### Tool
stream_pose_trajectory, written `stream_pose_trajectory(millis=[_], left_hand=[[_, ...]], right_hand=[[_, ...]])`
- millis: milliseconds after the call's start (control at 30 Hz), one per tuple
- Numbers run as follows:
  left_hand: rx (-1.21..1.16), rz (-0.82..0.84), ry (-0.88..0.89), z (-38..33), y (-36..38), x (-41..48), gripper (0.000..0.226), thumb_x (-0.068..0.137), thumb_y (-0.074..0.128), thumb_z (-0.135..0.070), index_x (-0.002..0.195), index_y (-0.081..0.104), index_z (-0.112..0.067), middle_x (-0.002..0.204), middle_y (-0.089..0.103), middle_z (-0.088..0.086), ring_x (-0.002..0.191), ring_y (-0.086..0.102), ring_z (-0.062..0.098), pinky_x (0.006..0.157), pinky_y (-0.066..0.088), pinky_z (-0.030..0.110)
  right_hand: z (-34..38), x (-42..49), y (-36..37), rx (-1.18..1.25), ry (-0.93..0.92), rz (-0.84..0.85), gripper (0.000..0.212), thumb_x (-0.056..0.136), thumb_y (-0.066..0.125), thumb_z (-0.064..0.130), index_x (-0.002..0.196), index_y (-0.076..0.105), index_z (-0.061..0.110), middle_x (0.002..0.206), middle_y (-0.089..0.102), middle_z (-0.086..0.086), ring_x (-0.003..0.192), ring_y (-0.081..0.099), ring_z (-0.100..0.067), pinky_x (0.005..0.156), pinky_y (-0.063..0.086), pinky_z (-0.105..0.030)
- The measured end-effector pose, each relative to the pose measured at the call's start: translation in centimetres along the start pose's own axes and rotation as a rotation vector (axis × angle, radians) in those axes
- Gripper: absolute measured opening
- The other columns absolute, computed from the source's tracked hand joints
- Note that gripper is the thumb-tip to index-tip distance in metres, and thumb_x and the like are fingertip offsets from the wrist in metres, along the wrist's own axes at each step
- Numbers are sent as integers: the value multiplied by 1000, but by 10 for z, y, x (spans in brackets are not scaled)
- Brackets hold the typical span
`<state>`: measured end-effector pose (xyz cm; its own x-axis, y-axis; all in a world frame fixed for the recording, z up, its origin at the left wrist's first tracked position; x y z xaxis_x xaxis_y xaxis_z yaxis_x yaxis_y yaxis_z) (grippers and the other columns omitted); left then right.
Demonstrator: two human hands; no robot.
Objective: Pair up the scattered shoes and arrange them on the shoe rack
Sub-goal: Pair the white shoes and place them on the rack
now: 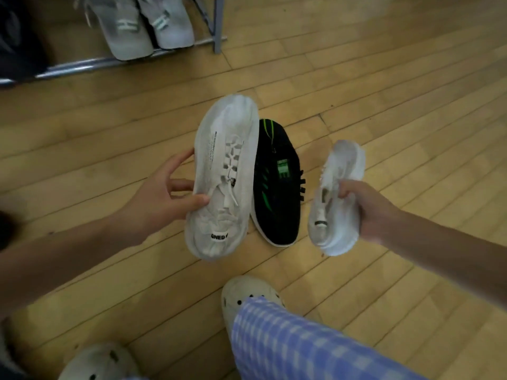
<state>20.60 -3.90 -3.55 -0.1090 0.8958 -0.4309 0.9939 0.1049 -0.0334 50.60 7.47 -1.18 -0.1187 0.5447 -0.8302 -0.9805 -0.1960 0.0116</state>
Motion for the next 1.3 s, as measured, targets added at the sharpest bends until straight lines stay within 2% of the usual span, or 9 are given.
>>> stream_pose_trajectory(millis=[33,133,233,433,633,900,1000,1167,1300], left_hand=[[-7,-14,2,-1,-7,1,88,72,79,-10,141,34,-43,105,71,6,79,74,15,58,58,25],[-70,-57,7,-10,-20,5,87,73,74,-9,143,32,-41,105,72,6,82,74,14,59,59,26],[-134,-88,16,-16,-28,9,92,67,74,-17,143,30,-42,105,73,5,90,73,18,68,61,35],[-197,-167,16,-12,-58,0,103,54,84,-34,142,31,-44,105,74,5,93,72,20,68,61,35],[-192,-201,63,-12,-71,-5,82,79,68,-7,142,30,-41,100,76,-2,90,73,17,71,61,35],[-87,-338,322,-126,-129,-41,85,76,74,-9,143,31,-41,110,71,6,92,72,17,69,61,34],[-76,-379,397,-175,-147,-73,81,79,70,-10,143,31,-40,111,70,5,90,72,12,66,60,29],[-88,-417,490,-224,-162,-118,84,80,70,-7,145,28,-40,103,75,2,93,72,17,71,61,38],[-116,-405,467,-232,-163,-129,81,82,68,-6,145,27,-38,104,75,5,94,72,20,71,61,37]], right_hand=[[12,-9,5,21,-66,131,25,77,47,7,97,61,8,93,64,-10,77,65,-24,67,58,-32],[43,-30,34,33,-257,445,38,71,39,8,103,60,8,91,66,-7,83,67,-25,75,55,-36],[45,-21,80,8,-233,636,51,69,34,4,116,54,5,104,61,-12,93,63,-27,82,56,-38],[34,9,129,55,-136,661,53,69,34,2,116,58,7,108,61,-9,105,55,-30,99,40,-44],[41,8,145,23,-109,668,48,64,37,4,102,66,9,91,69,-5,81,68,-22,72,57,-30],[120,-60,198,-10,-348,715,35,75,34,1,99,59,8,78,67,-4,61,66,-15,51,52,-19],[153,-111,220,-21,-448,769,40,81,28,-4,104,60,4,81,66,-6,56,66,-14,47,51,-20],[182,-170,242,-52,-538,777,36,79,26,-5,92,57,8,59,65,1,44,60,-11,39,46,-17],[185,-180,243,-44,-545,737,31,78,37,-1,92,63,8,70,68,-3,55,65,-15,45,52,-23]])
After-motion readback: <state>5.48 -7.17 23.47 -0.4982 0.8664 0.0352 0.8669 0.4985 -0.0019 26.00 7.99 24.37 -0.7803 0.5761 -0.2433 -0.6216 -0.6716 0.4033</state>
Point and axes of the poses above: each hand's wrist, its own x-axis towards the middle knuckle, its own y-axis out of the palm, z = x × y, the point moved 1 cm from there along x, towards the middle knuckle
